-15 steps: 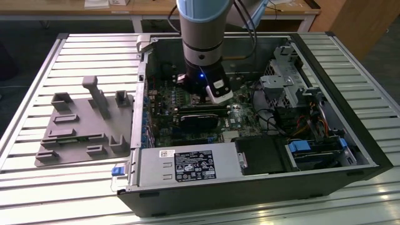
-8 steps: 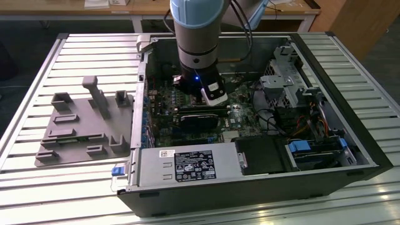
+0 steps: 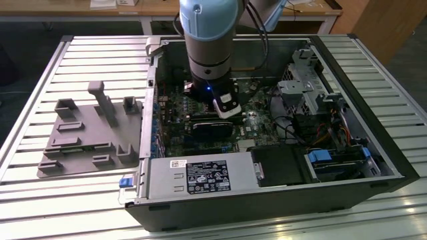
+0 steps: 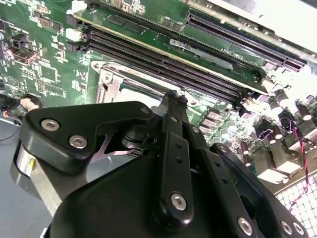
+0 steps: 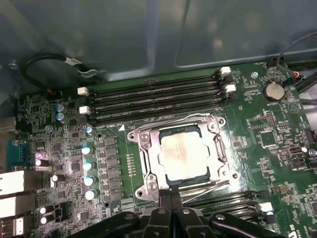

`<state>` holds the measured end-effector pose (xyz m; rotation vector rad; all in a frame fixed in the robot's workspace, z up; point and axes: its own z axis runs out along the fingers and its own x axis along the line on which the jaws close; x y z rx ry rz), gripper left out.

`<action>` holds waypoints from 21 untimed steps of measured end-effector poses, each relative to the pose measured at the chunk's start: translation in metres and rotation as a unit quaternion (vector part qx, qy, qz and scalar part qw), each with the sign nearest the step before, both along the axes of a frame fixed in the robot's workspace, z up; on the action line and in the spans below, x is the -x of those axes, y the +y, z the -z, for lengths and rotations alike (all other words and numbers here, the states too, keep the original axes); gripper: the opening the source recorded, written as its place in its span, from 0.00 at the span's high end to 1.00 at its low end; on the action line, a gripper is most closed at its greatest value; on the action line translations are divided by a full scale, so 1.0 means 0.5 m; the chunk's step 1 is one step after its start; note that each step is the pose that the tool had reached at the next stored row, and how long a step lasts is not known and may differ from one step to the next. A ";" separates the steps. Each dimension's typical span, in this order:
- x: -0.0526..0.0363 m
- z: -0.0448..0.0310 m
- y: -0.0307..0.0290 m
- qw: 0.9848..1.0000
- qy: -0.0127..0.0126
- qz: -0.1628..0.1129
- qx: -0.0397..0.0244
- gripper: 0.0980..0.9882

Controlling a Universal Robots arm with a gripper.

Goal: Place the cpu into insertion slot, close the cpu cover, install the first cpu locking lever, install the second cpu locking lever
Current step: 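Install the second cpu locking lever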

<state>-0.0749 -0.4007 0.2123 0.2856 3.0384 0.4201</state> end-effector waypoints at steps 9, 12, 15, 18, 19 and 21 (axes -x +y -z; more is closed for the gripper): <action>0.011 0.009 -0.016 1.000 0.000 0.000 -0.001 0.99; 0.016 0.014 -0.017 1.000 0.000 0.000 -0.002 0.99; 0.024 0.022 -0.017 1.000 0.000 0.000 -0.004 0.99; 0.032 0.028 -0.017 1.000 0.000 0.000 -0.011 0.99; 0.034 0.030 -0.017 1.000 -0.001 0.000 -0.013 0.99; 0.035 0.033 -0.017 1.000 -0.001 0.000 -0.020 0.99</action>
